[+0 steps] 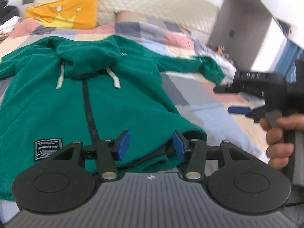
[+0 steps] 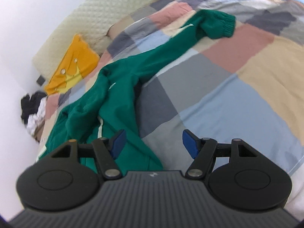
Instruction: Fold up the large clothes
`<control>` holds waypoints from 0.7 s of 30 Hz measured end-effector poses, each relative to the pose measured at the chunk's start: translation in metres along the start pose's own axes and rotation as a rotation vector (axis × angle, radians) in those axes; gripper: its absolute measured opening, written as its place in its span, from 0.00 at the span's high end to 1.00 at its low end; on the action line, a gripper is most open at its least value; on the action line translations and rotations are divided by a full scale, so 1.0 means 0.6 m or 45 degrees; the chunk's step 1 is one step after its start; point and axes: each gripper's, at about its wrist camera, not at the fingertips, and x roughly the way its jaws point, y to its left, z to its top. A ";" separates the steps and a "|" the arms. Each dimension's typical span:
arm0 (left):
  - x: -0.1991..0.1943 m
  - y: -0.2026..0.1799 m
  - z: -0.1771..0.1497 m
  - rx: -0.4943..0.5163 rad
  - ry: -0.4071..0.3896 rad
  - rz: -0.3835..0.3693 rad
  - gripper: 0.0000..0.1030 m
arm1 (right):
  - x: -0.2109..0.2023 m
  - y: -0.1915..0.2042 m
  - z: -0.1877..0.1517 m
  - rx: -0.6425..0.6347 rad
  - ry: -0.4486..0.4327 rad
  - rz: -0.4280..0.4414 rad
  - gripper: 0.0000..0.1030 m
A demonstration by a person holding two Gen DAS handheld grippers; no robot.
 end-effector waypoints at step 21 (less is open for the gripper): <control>0.194 -0.084 -0.014 0.583 0.122 0.213 0.34 | 0.038 -0.064 0.005 0.158 0.006 -0.024 0.34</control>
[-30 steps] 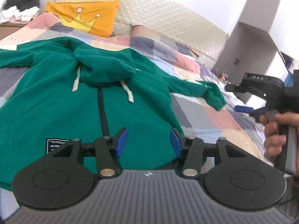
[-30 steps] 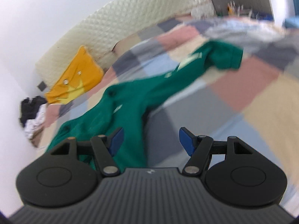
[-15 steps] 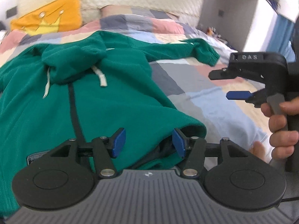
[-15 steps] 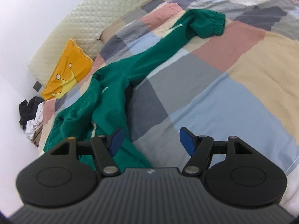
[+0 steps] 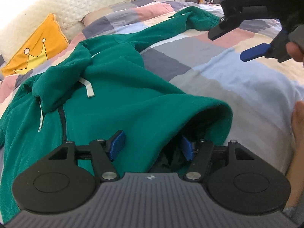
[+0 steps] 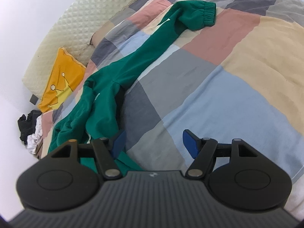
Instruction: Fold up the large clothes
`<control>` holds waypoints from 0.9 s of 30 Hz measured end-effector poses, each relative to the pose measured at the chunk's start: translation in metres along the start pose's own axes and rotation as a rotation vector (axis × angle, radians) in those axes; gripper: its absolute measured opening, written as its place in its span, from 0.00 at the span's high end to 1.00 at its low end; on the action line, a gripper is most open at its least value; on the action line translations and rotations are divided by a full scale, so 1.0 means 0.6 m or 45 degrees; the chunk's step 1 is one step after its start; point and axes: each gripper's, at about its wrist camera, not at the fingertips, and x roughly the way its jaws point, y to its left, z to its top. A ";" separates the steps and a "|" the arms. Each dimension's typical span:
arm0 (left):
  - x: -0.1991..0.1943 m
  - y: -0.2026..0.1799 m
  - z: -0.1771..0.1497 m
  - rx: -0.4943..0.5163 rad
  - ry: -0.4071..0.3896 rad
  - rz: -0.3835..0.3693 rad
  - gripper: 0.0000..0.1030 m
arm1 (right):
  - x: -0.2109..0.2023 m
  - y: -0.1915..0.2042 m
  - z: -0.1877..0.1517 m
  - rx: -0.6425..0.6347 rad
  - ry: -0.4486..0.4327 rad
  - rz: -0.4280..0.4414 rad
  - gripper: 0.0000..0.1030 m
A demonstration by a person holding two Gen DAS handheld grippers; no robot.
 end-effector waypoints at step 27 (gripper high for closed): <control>-0.139 0.182 -0.054 -0.700 -0.135 -0.037 0.96 | 0.060 0.024 -0.040 0.006 0.323 0.214 0.33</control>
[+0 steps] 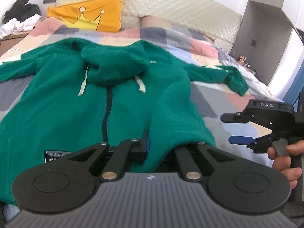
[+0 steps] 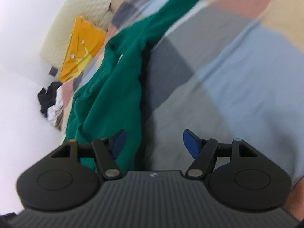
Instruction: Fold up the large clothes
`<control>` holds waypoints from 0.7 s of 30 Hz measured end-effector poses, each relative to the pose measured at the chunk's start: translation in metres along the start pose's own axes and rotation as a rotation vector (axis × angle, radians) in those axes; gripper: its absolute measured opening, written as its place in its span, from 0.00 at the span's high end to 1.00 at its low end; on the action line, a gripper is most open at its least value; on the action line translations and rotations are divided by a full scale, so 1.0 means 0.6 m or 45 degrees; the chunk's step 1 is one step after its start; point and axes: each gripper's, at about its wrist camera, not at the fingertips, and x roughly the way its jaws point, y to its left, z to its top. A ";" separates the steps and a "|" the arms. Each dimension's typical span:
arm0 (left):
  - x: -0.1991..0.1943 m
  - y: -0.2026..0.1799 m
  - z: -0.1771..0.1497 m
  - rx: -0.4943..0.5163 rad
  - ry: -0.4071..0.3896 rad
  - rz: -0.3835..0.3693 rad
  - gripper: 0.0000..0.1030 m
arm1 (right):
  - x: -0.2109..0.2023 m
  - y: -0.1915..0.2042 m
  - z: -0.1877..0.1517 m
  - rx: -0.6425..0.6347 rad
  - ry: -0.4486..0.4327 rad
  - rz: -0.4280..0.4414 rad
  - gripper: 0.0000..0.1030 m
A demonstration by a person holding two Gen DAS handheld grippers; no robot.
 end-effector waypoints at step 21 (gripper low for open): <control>-0.064 0.111 0.015 -0.455 0.070 -0.197 0.38 | 0.045 0.022 -0.038 0.025 0.231 0.060 0.21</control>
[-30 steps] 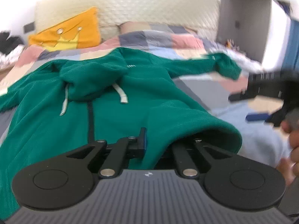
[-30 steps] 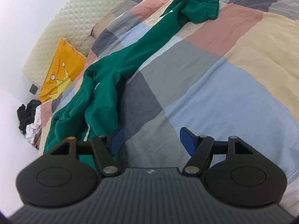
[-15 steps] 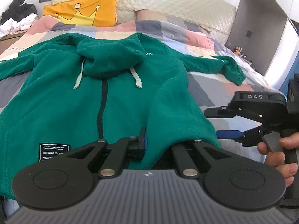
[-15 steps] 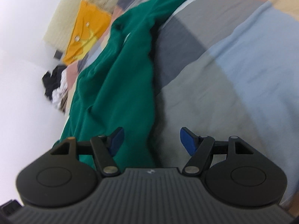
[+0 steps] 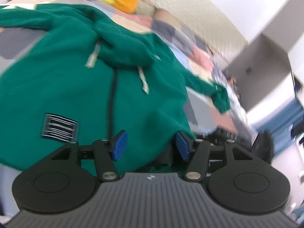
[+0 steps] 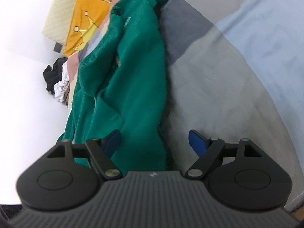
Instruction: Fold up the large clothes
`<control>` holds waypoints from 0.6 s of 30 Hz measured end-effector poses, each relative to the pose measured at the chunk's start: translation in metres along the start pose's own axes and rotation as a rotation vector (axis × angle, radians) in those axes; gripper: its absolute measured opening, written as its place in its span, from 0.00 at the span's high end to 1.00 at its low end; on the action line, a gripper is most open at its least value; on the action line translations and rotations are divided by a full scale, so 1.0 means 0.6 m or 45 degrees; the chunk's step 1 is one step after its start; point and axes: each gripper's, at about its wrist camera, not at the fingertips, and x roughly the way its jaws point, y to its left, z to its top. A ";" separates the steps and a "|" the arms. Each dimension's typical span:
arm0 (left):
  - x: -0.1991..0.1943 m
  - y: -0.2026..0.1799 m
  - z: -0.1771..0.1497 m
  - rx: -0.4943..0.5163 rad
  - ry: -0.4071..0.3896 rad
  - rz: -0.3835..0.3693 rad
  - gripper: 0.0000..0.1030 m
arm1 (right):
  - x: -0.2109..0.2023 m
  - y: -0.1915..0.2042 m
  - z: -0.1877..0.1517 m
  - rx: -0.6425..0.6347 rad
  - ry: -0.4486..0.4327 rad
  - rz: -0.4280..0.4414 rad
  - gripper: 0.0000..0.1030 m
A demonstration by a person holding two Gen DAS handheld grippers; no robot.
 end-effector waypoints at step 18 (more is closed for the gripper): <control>-0.086 0.311 0.119 -0.619 0.148 0.396 0.25 | 0.023 -0.001 -0.014 -0.055 0.064 -0.095 0.23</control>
